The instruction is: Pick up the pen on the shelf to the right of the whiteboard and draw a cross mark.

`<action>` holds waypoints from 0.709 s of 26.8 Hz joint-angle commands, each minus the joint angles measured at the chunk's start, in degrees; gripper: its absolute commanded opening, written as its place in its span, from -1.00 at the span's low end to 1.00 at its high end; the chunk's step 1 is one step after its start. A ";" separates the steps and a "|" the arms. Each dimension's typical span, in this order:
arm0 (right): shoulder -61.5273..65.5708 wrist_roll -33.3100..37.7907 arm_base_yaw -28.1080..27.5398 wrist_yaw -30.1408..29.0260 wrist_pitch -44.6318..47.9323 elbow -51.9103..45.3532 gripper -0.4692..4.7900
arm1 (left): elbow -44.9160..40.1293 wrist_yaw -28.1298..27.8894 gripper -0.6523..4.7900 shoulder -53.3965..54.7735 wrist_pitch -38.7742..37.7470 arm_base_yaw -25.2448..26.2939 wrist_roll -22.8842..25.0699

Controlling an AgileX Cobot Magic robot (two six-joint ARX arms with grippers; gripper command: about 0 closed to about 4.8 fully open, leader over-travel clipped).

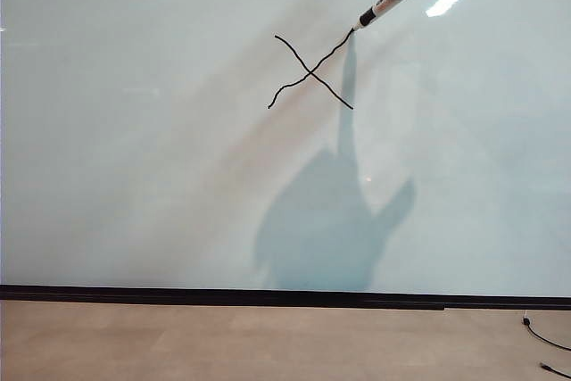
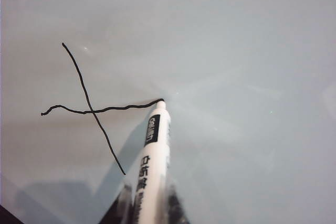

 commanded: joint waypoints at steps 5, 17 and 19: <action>-6.01 0.31 5.90 2.73 -1.14 -4.66 -0.86 | 0.13 0.22 -0.78 0.02 0.52 -0.02 0.24; -35.76 3.28 7.74 6.73 -1.25 -27.71 -0.86 | 0.13 0.24 -0.78 0.02 0.55 -0.02 0.24; -39.69 3.28 7.74 7.26 -1.18 -30.32 -0.86 | 0.13 0.22 -0.78 0.02 0.52 -0.02 0.24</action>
